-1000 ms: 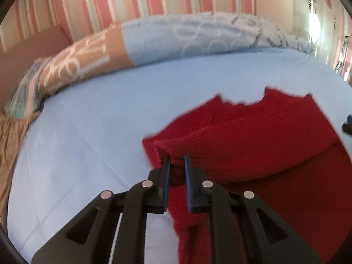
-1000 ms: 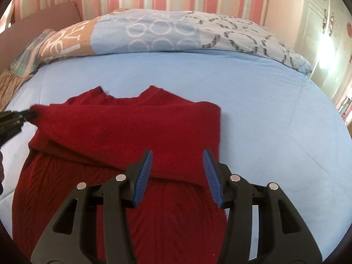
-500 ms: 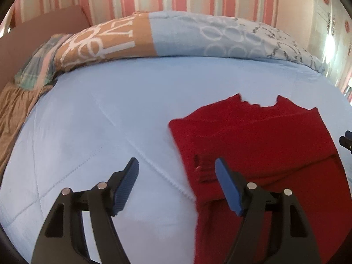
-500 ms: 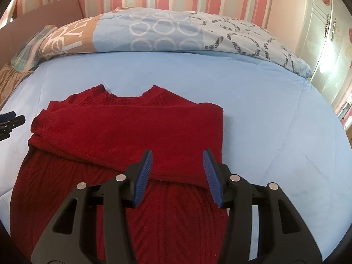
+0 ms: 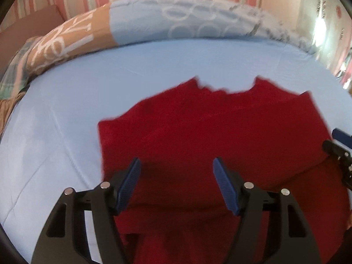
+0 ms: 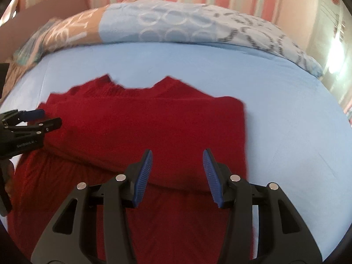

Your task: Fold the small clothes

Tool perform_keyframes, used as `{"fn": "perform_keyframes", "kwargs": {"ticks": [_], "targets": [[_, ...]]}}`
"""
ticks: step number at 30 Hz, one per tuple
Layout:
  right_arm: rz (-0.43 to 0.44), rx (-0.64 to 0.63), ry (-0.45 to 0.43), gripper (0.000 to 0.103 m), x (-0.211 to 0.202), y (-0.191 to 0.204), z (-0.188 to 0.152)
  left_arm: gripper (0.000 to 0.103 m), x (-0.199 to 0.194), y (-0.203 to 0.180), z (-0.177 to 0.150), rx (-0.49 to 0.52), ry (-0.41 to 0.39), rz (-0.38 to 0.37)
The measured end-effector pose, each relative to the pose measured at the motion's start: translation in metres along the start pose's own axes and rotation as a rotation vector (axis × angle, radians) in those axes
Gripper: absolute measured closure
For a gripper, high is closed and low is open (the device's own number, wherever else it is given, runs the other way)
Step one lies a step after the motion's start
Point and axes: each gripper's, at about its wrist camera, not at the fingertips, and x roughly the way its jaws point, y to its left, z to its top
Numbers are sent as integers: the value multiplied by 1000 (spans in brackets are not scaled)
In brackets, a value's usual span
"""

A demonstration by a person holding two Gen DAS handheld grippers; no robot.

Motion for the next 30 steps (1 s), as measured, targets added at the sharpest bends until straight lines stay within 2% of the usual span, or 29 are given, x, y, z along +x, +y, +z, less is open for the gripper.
{"fn": "perform_keyframes", "kwargs": {"ticks": [2, 4, 5, 6, 8, 10, 12, 13, 18, 22, 25, 28, 30], "targets": [[12, -34, 24, 54, 15, 7, -2, 35, 4, 14, -9, -39, 11, -10], [-11, -70, 42, 51, 30, 8, -7, 35, 5, 17, -15, -28, 2, -7], [-11, -60, 31, 42, 31, 3, -8, 35, 5, 17, -16, -15, -3, -2], [-16, -38, 25, 38, 31, -5, -10, 35, 5, 15, -17, -1, -8, 5], [-27, 3, 18, 36, 30, -23, -13, 35, 3, 14, -19, 20, -16, 16], [-12, 47, 14, 37, 29, -41, -17, 35, 3, 17, -20, 13, -24, 8], [-7, 63, 4, 46, 26, -51, -20, 34, 3, 19, -21, 5, -26, 2], [0, 74, 1, 47, 24, -55, -20, 34, 2, 21, -22, 1, -28, 3], [49, 131, -1, 46, 27, -64, -25, 34, 1, 21, -22, 1, -33, 4], [36, 101, 20, 46, 25, -59, -22, 34, -4, 19, -22, 14, -35, 9], [60, 69, 11, 43, 10, -54, -22, 30, -21, 21, -25, 10, -52, 9], [96, 52, -13, 42, -6, -50, -29, 30, -42, 21, -33, 4, -75, 1], [88, 45, -13, 42, -14, -48, -34, 29, -53, 20, -39, 2, -80, -11]]}}
